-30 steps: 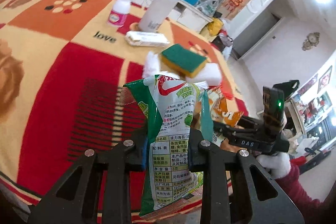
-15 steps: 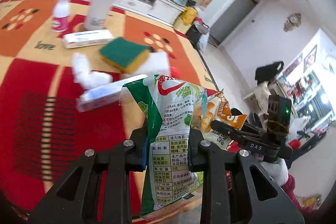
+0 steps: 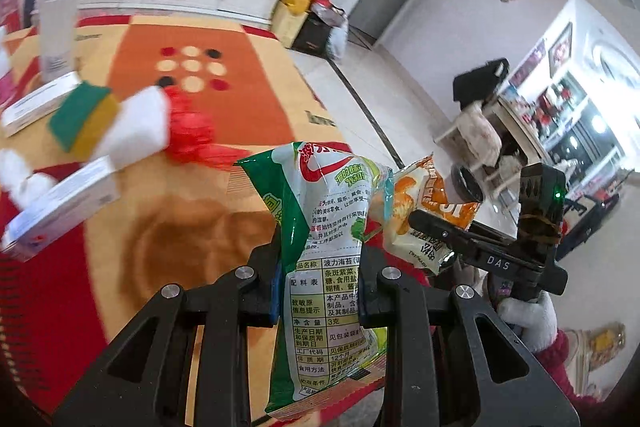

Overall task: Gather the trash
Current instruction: 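Carry both snack bags with both grippers over the black bin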

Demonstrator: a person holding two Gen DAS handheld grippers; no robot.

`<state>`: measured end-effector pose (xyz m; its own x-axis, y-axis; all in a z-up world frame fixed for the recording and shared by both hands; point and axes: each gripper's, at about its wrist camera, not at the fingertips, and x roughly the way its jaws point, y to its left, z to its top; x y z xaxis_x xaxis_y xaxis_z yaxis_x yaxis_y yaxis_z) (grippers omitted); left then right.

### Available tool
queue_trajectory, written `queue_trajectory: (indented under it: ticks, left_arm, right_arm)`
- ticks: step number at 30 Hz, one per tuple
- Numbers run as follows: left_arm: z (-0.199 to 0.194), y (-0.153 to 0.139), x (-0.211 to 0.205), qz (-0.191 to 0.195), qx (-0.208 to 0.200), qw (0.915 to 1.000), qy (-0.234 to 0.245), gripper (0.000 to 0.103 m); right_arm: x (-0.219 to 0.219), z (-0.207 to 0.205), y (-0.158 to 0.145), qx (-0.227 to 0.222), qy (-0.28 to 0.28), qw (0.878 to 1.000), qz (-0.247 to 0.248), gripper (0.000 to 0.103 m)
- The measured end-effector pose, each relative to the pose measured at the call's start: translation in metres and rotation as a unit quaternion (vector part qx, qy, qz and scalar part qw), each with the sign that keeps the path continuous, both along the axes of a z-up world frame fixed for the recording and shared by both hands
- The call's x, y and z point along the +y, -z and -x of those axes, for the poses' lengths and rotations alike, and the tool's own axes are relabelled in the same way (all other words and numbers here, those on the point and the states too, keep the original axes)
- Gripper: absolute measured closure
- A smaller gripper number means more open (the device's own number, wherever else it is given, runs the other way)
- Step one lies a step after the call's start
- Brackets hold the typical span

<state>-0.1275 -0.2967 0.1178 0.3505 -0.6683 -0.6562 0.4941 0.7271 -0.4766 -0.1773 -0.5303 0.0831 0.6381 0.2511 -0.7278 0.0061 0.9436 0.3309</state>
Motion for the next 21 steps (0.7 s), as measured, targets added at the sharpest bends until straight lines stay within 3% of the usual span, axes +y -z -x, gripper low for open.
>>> queue_trajectory:
  ticks: [11, 21]
  left_arm:
    - [-0.008, 0.003, -0.091, -0.012, -0.007, 0.9989, 0.045, 0.079]
    - [-0.013, 0.014, -0.156, -0.021, -0.006, 0.9966, 0.08, 0.079]
  right_arm:
    - [-0.088, 0.029, -0.002, -0.003, 0.094, 0.996, 0.002, 0.047]
    - [-0.135, 0.043, 0.009, 0.013, 0.15, 0.989, 0.007, 0.046]
